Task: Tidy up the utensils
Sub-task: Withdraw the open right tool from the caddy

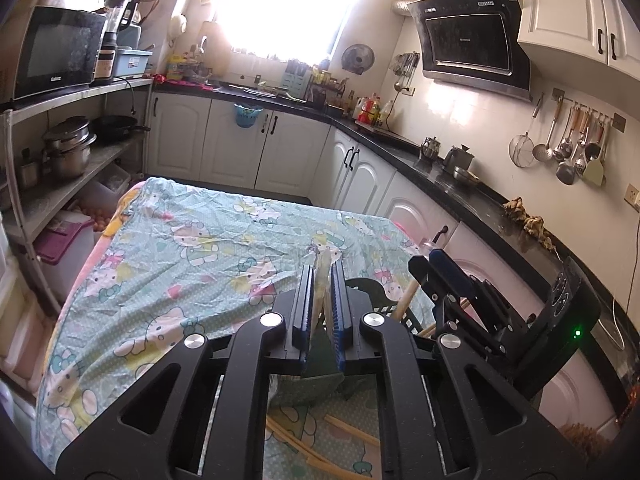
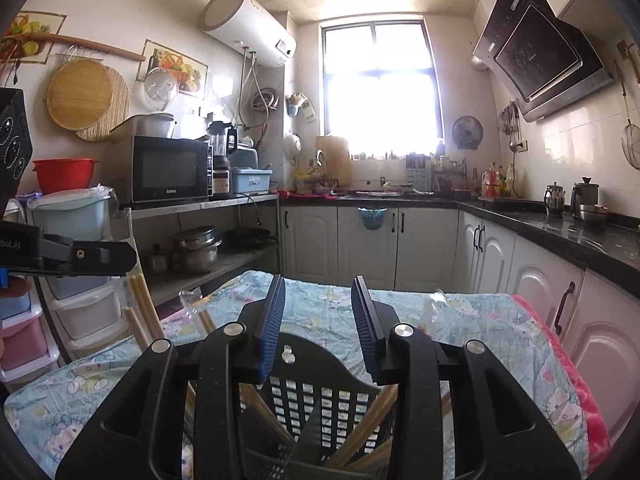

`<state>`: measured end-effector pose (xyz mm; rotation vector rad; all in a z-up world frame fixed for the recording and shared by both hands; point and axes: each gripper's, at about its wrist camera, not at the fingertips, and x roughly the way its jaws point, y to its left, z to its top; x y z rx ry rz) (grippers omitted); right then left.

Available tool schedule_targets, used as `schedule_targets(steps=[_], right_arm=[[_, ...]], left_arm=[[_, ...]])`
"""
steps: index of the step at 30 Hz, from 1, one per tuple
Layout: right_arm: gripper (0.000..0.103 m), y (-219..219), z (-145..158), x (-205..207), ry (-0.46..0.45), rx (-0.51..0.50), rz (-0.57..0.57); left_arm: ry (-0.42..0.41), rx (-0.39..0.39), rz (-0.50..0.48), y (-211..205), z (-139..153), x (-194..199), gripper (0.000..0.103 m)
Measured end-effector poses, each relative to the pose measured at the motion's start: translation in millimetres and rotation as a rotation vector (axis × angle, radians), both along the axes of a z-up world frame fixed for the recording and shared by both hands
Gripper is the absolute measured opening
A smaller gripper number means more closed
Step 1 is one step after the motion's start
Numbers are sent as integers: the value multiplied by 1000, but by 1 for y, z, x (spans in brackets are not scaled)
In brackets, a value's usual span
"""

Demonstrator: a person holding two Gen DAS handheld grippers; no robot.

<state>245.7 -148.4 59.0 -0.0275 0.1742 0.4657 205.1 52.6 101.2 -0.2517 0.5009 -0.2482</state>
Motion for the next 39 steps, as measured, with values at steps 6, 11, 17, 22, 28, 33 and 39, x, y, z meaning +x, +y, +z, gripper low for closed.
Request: schedule_targets(steps=[6, 11, 17, 22, 28, 33, 39], right_arm=[[46, -5, 2, -11, 28, -7, 18], [54, -11, 5, -22, 51, -8, 32], [61, -15, 10, -35, 69, -21, 51], [66, -19, 12, -48, 74, -26, 65], [68, -21, 13, -63, 87, -48, 84], [69, -22, 13, -76, 98, -62, 103], [69, -20, 13, -89, 104, -78, 125]], left_arm=[[1, -13, 1, 2, 0, -6, 24], [-5, -27, 1, 4, 1, -14, 40], [-22, -50, 5, 9, 4, -25, 66], [-39, -71, 24, 15, 8, -37, 88], [-51, -95, 45, 23, 9, -53, 92], [-45, -102, 56, 28, 5, -67, 92], [-30, -98, 54, 29, -2, -78, 92]])
